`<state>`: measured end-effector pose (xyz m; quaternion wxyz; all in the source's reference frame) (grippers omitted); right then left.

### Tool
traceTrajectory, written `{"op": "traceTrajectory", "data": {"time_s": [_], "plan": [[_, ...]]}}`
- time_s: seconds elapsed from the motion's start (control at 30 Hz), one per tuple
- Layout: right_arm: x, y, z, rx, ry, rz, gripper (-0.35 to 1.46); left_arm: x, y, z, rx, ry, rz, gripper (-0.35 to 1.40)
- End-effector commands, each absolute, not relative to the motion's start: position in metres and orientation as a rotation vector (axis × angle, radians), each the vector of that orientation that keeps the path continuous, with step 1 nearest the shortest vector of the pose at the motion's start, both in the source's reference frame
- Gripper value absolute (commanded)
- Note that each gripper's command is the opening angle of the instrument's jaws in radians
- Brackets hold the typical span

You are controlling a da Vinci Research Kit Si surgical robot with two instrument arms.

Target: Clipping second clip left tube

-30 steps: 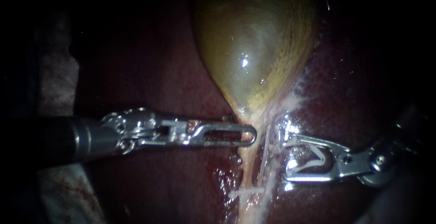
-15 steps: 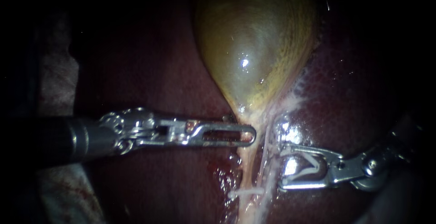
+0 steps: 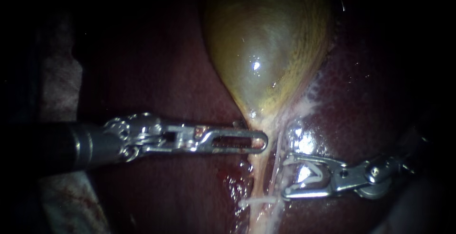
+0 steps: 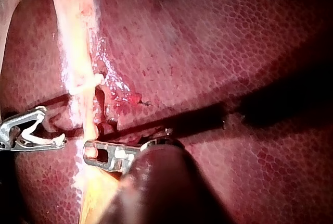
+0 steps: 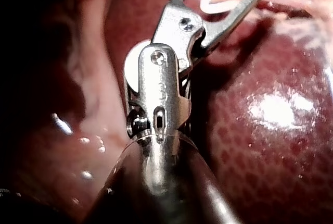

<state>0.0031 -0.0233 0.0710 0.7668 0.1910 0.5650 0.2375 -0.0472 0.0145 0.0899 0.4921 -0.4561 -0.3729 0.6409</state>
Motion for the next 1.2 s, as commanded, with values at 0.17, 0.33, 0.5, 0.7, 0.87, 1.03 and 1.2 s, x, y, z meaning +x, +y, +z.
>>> {"op": "traceTrajectory", "data": {"time_s": [0.17,0.33,0.5,0.7,0.87,1.03,1.2], "plan": [[0.0041,-0.0237,0.0722,0.424,1.223,0.518,0.59,-0.0472,0.0145,0.0899,-1.107,-0.905,1.555,-0.35],[0.0049,-0.0243,0.0737,0.435,1.218,0.517,0.60,-0.0472,0.0145,0.0899,-1.107,-0.905,1.555,-0.35],[0.0054,-0.0247,0.0749,0.446,1.201,0.516,0.60,-0.0472,0.0145,0.0899,-1.107,-0.905,1.555,-0.35],[0.0055,-0.0250,0.0760,0.453,1.203,0.512,0.60,-0.0472,0.0145,0.0899,-1.107,-0.905,1.555,-0.35],[0.0059,-0.0252,0.0766,0.459,1.201,0.520,0.60,-0.0472,0.0145,0.0898,-1.107,-0.905,1.555,-0.35],[0.0069,-0.0255,0.0772,0.466,1.205,0.513,0.60,-0.0472,0.0145,0.0897,-1.106,-0.905,1.554,-0.35],[0.0082,-0.0257,0.0777,0.476,1.208,0.516,0.60,-0.0472,0.0145,0.0897,-1.106,-0.905,1.554,-0.35]]}}
